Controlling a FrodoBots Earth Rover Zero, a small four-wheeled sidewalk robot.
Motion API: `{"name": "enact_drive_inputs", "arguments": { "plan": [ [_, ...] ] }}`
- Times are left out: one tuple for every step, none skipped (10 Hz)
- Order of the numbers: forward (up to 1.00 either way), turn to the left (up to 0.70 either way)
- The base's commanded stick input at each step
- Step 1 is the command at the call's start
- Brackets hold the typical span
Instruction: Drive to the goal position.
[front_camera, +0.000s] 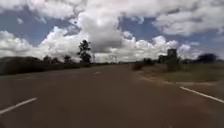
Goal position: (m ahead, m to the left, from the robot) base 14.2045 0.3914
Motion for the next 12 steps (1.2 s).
{"name": "enact_drive_inputs", "arguments": {
  "plan": [
    [1.0,0.0],
    [1.0,0.0],
    [1.0,0.0],
    [1.0,0.0],
    [1.0,0.0],
    [1.0,0.0],
    [1.0,0.0],
    [1.0,0.0],
    [1.0,0.0],
    [1.0,0.0],
    [1.0,0.0],
    [1.0,0.0]
  ]
}}
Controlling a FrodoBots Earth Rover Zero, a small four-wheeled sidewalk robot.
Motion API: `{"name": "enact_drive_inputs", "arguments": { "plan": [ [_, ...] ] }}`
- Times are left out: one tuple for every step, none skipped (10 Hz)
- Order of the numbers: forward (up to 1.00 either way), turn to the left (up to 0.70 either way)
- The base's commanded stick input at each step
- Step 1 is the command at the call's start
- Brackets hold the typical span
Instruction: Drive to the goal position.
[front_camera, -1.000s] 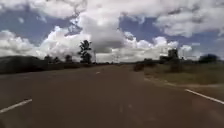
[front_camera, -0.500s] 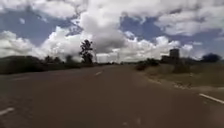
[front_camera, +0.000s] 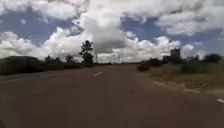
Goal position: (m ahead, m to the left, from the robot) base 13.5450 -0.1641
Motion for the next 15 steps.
{"name": "enact_drive_inputs", "arguments": {
  "plan": [
    [1.0,0.0],
    [1.0,0.0],
    [1.0,0.0],
    [1.0,0.0],
    [1.0,0.0],
    [1.0,0.0],
    [1.0,0.0],
    [1.0,0.0],
    [1.0,0.0],
    [1.0,0.0],
    [1.0,-0.07],
    [1.0,-0.16],
    [1.0,-0.25],
    [1.0,-0.35],
    [1.0,-0.4]
  ]
}}
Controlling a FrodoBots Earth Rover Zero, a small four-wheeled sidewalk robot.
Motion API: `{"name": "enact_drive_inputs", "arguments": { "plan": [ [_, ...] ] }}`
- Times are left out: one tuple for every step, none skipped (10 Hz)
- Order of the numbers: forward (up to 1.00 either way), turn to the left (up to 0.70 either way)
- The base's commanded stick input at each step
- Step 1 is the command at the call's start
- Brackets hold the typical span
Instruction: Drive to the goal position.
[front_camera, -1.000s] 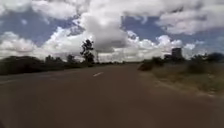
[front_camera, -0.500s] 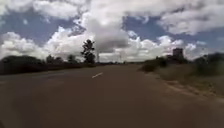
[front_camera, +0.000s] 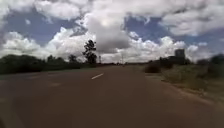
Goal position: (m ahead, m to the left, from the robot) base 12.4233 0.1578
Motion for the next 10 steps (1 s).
{"name": "enact_drive_inputs", "arguments": {
  "plan": [
    [1.0,-0.4],
    [1.0,-0.39],
    [1.0,-0.33],
    [1.0,-0.26],
    [1.0,-0.2],
    [1.0,-0.13],
    [1.0,-0.07],
    [1.0,0.0],
    [1.0,0.0],
    [1.0,0.0]
  ]
}}
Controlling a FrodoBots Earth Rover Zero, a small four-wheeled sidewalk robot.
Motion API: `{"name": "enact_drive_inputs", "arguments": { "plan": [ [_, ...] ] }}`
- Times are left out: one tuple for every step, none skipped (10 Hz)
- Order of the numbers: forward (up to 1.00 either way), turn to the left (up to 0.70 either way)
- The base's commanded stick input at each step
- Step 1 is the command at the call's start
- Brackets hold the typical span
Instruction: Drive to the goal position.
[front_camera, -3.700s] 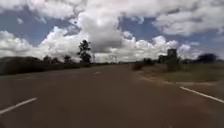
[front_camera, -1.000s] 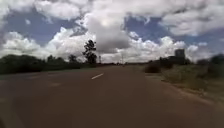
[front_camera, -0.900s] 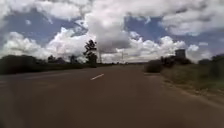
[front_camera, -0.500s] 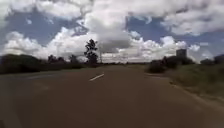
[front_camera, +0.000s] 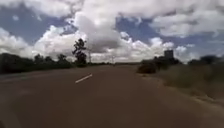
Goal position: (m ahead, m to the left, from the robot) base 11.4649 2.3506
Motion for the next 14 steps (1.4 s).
{"name": "enact_drive_inputs", "arguments": {
  "plan": [
    [1.0,0.0],
    [1.0,0.0],
    [1.0,0.0],
    [1.0,0.0],
    [1.0,0.0],
    [1.0,0.0],
    [1.0,0.0],
    [1.0,0.0],
    [1.0,0.0],
    [1.0,0.0],
    [1.0,0.0],
    [1.0,0.0],
    [1.0,0.0],
    [1.0,0.0]
  ]
}}
